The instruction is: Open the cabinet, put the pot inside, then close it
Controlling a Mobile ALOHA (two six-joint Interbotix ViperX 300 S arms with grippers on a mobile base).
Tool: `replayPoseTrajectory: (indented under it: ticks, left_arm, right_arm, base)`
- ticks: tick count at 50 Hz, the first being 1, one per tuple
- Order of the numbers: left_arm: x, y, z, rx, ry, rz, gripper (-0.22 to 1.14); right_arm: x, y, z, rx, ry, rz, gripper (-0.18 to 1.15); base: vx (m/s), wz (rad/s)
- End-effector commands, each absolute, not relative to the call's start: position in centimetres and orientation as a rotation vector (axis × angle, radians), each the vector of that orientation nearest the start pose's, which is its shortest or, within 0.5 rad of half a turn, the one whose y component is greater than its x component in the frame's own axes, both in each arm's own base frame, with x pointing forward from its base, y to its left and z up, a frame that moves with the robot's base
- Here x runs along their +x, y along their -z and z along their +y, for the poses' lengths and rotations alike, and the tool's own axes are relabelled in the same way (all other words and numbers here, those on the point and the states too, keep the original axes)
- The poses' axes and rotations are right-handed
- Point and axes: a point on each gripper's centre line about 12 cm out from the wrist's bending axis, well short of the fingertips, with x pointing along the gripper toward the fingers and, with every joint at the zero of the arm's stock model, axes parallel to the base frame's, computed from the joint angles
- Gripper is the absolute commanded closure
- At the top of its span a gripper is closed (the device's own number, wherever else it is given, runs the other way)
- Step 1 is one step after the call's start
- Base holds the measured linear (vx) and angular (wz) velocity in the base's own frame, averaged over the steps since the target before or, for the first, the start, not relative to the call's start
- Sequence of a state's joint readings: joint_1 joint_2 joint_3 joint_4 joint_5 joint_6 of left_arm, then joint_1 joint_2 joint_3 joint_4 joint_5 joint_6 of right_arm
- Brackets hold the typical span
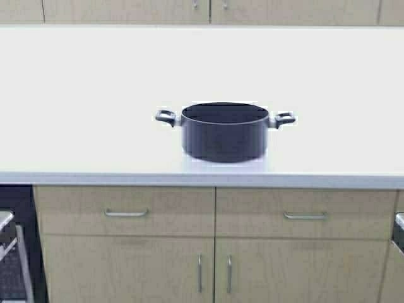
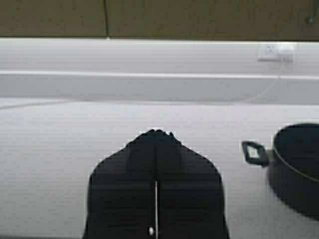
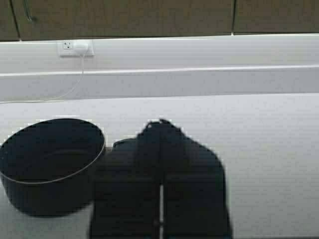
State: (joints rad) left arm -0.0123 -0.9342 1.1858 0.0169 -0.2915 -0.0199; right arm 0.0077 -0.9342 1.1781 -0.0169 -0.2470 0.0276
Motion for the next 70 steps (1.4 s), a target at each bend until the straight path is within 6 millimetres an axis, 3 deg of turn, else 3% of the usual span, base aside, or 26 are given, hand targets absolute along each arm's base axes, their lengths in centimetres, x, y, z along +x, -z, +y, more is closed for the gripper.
replayPoseTrajectory:
  ticks: [1, 32, 37, 40, 47, 49, 55, 60, 70]
  left_arm:
    - [20.6, -29.3, -0.3, -0.007, 0.016, -0.066, 0.89]
    - [20.3, -28.5, -0.3, -0.013, 0.018, -0.041, 0.89]
    - [20.3, -28.5, -0.8, -0.013, 0.04, -0.018, 0.81]
    - [20.3, -28.1, -1.6, -0.009, 0.08, 0.05, 0.64]
    - [19.6, -28.0, -4.4, 0.009, 0.22, 0.164, -0.09]
    - [19.2, -28.2, -5.3, 0.001, 0.269, 0.158, -0.21]
    - [18.6, -29.0, -8.3, -0.002, 0.418, 0.13, -0.06]
    - [18.9, -29.6, -11.0, -0.009, 0.526, 0.086, -0.09]
    - [23.2, -29.1, -14.5, -0.022, 0.562, 0.028, -0.09]
  right_arm:
    - [20.6, -28.9, 0.2, 0.013, -0.014, -0.021, 0.91]
    - [20.7, -28.5, 0.2, 0.014, -0.014, -0.003, 0.91]
    - [20.8, -28.4, 0.7, 0.04, -0.036, 0.01, 0.83]
    - [20.7, -28.0, 1.7, 0.056, -0.082, 0.041, 0.65]
    - [20.1, -28.1, 3.8, 0.032, -0.189, 0.048, 0.0]
    - [19.9, -28.4, 4.4, 0.041, -0.22, 0.039, -0.13]
    - [19.3, -29.9, 7.3, 0.049, -0.364, 0.006, -0.05]
    - [19.2, -31.3, 9.9, 0.05, -0.476, -0.009, -0.07]
    - [22.8, -33.2, 13.1, 0.058, -0.526, -0.052, -0.07]
  base:
    - [0.35, 0.07]
    - [0.32, -0.01]
    - [0.2, 0.07]
    - [0.17, 0.07]
    - [0.12, 0.04]
    - [0.08, 0.0]
    - [0.06, 0.01]
    - [0.05, 0.02]
    - [0.03, 0.01]
